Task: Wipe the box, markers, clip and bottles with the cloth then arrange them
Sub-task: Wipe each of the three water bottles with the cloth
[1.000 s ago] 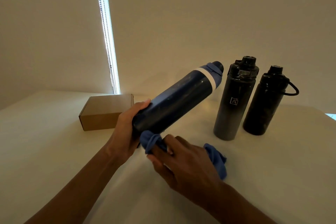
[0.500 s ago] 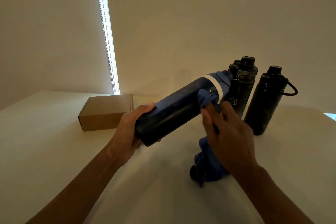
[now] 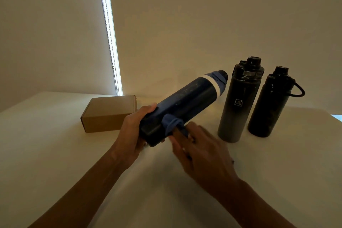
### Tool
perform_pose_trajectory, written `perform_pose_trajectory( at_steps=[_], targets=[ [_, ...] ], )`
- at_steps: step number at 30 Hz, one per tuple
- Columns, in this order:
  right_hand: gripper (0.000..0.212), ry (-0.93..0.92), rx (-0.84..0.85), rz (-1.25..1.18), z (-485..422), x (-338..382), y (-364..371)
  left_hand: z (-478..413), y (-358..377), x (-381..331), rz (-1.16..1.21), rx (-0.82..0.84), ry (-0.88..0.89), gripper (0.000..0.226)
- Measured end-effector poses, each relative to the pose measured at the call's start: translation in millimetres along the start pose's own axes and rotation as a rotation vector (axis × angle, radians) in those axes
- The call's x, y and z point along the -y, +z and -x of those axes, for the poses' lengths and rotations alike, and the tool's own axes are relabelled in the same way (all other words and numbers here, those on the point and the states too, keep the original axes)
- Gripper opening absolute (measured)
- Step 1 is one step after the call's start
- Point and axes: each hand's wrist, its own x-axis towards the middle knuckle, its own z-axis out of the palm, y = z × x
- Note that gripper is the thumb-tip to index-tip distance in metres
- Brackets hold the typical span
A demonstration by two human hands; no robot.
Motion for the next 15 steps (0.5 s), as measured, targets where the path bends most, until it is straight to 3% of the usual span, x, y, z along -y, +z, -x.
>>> perform_pose_trajectory(
  at_steps=[2, 6, 9, 15],
  targets=[
    [0.039, -0.062, 0.007, 0.008, -4, 18, 4, -5, -1, 3, 0.015, -0.074, -0.008, 0.025],
    [0.045, -0.135, 0.063, 0.014, -4, 30, 10, -11, -5, 12, 0.027, -0.110, 0.007, 0.044],
    [0.037, -0.145, 0.060, 0.052, -5, 17, 4, -12, -3, 13, 0.013, -0.060, 0.020, 0.045],
    [0.048, 0.231, -0.113, 0.010, 2, -51, -16, -7, -8, 11, -0.033, 0.063, 0.054, 0.044]
  ],
)
